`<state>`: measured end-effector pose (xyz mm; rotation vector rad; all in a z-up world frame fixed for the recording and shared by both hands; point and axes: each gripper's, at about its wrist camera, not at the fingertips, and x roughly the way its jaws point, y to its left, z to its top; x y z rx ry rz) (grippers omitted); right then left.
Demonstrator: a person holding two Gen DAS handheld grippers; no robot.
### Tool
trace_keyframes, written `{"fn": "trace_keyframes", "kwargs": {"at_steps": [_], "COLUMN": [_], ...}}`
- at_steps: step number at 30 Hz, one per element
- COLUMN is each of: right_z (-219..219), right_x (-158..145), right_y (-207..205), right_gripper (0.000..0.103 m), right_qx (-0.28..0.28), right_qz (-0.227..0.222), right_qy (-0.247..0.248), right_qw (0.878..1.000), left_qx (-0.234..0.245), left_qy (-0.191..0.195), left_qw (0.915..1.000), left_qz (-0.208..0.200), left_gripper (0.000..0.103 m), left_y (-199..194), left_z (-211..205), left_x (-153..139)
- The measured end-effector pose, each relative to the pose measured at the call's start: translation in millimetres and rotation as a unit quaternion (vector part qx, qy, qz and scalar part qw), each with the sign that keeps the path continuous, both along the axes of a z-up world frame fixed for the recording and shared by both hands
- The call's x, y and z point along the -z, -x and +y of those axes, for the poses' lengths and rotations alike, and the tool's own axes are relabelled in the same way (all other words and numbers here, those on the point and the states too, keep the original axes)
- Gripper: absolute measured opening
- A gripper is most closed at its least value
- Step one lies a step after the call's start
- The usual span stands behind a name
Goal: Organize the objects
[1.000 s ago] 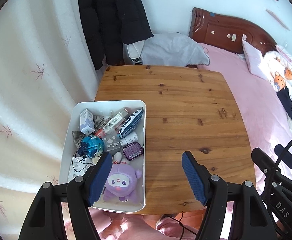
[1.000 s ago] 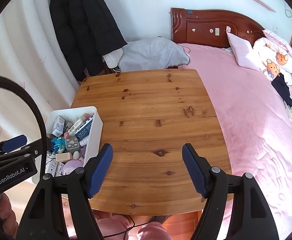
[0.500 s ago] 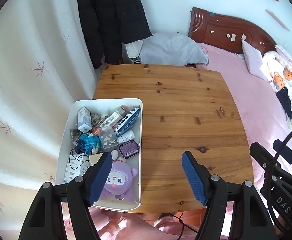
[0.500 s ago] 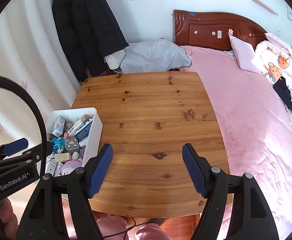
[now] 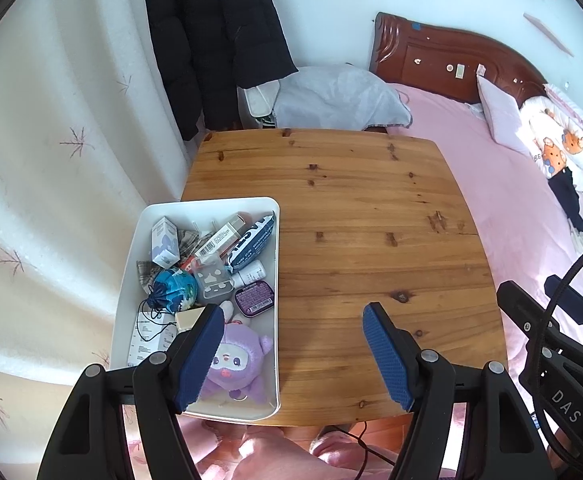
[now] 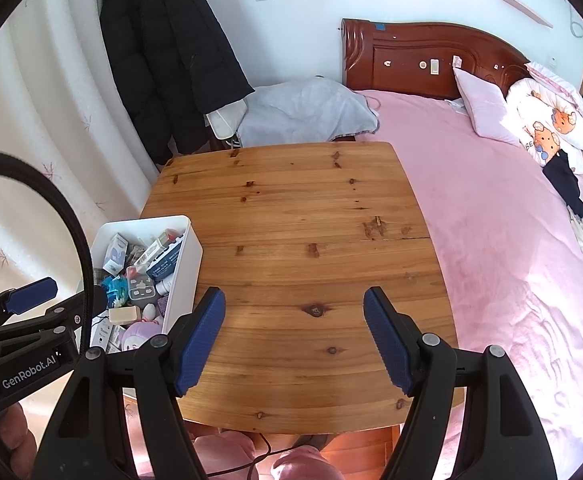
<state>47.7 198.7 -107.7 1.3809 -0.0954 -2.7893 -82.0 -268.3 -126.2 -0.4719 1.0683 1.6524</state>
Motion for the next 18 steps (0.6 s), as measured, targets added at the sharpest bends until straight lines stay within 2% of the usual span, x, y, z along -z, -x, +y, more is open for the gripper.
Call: {"fn": "trace_keyframes", "kwargs": {"at_steps": [18], "right_z": [3.7], "right_x": [-2.1], "right_y": [2.1], "right_gripper": [0.075], "right_qx": [-0.002], "right_qz": [0.003], "right_qy": [-0.002], "right_qw": [1.000], "left_qx": [0.009], "left_qy": [0.005], "left_qw": [0.9999], "left_qz": [-0.004], "left_gripper": [0.073], "left_y": [-3.9], "left_z": [6.2], "left_x": [1.4]}}
